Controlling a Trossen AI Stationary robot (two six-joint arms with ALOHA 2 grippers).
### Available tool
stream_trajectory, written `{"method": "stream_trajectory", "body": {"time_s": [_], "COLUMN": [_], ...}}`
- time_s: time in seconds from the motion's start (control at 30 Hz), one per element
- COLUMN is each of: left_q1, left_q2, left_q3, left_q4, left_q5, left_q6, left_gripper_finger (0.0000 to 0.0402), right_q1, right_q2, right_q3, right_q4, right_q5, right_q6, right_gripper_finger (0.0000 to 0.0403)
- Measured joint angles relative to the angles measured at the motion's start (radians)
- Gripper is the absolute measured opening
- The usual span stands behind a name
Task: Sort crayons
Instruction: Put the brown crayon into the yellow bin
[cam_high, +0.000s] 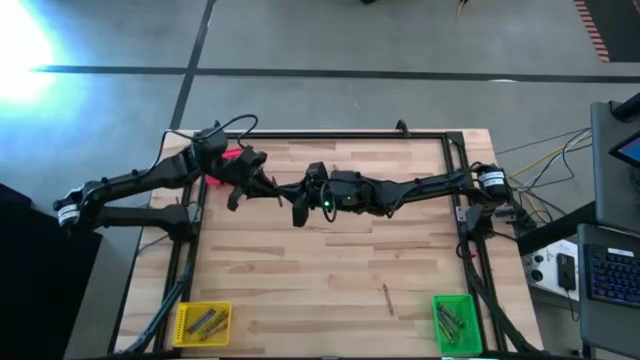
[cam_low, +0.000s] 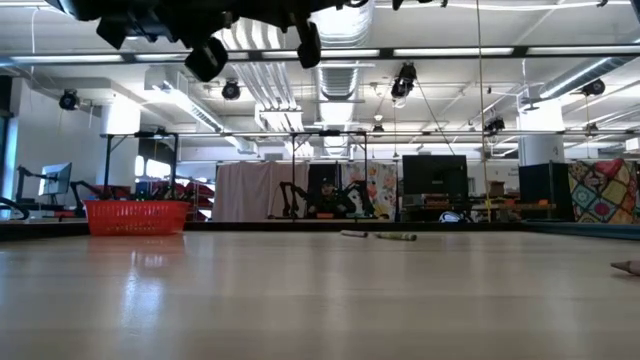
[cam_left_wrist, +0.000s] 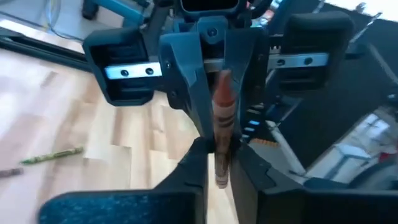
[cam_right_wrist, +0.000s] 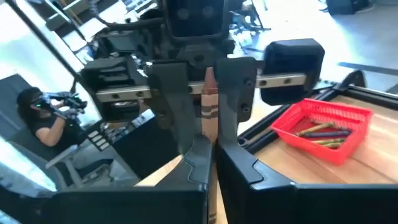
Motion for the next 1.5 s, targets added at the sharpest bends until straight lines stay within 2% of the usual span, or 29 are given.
{"method": "stream_trajectory", "body": {"time_s": [0.07, 0.2, 0.37, 0.47, 0.63, 0.73, 0.83, 0.97, 1.03, 1.1, 1.27, 1.4, 1.5], "left_q1": [-0.004, -0.039, -0.103, -0.136, -0.21, -0.265, -0.338, -0.494, -0.594, -0.694, -0.945, -1.126, -1.206], "left_q2": [0.005, 0.018, 0.02, 0.015, -0.003, -0.016, -0.032, -0.063, -0.077, -0.088, -0.092, -0.078, -0.06], "left_q3": [0.0, 0.0, 0.002, 0.002, 0.002, 0.002, 0.002, 0.002, 0.001, -0.012, -0.101, -0.216, -0.278], "left_q4": [0.006, 0.035, 0.078, 0.054, -0.038, -0.184, -0.429, -0.765, -0.874, -0.914, -0.79, -0.519, -0.293], "left_q5": [0.022, 0.027, -0.048, -0.093, -0.157, -0.197, -0.199, -0.294, -0.334, -0.315, -0.196, -0.162, -0.182], "left_q6": [-0.016, -0.068, -0.115, -0.131, -0.134, -0.13, -0.128, -0.188, -0.261, -0.358, -0.645, -0.893, -1.044], "left_gripper_finger": [0.0011, 0.0018, 0.0003, 0.0002, 0.0001, 0.0001, 0.0001, 0.0, 0.0, 0.0, 0.0, 0.0, 0.0], "right_q1": [0.008, 0.014, 0.017, 0.018, 0.023, 0.022, 0.02, 0.025, 0.029, 0.035, 0.035, 0.035, 0.035], "right_q2": [-0.004, -0.014, -0.049, -0.089, -0.168, -0.21, -0.253, -0.29, -0.299, -0.3, -0.284, -0.275, -0.273], "right_q3": [0.002, 0.002, 0.002, 0.002, 0.003, 0.003, 0.003, 0.003, 0.003, 0.003, 0.003, -0.007, -0.011], "right_q4": [0.0, -0.008, -0.057, -0.162, -0.335, -0.433, -0.572, -0.773, -0.866, -0.941, -1.027, -1.021, -1.021], "right_q5": [-0.003, -0.009, 0.008, -0.02, -0.009, -0.008, 0.017, 0.055, 0.058, 0.077, 0.149, 0.157, 0.157], "right_q6": [-0.016, -0.036, 0.042, 0.055, 0.052, 0.06, 0.105, 0.179, 0.216, 0.25, 0.303, 0.307, 0.308], "right_gripper_finger": [0.0009, 0.0009, 0.0022, 0.0061, 0.0153, 0.0196, 0.0219, 0.0227, 0.0226, 0.0223, 0.022, 0.0219, 0.0219]}}
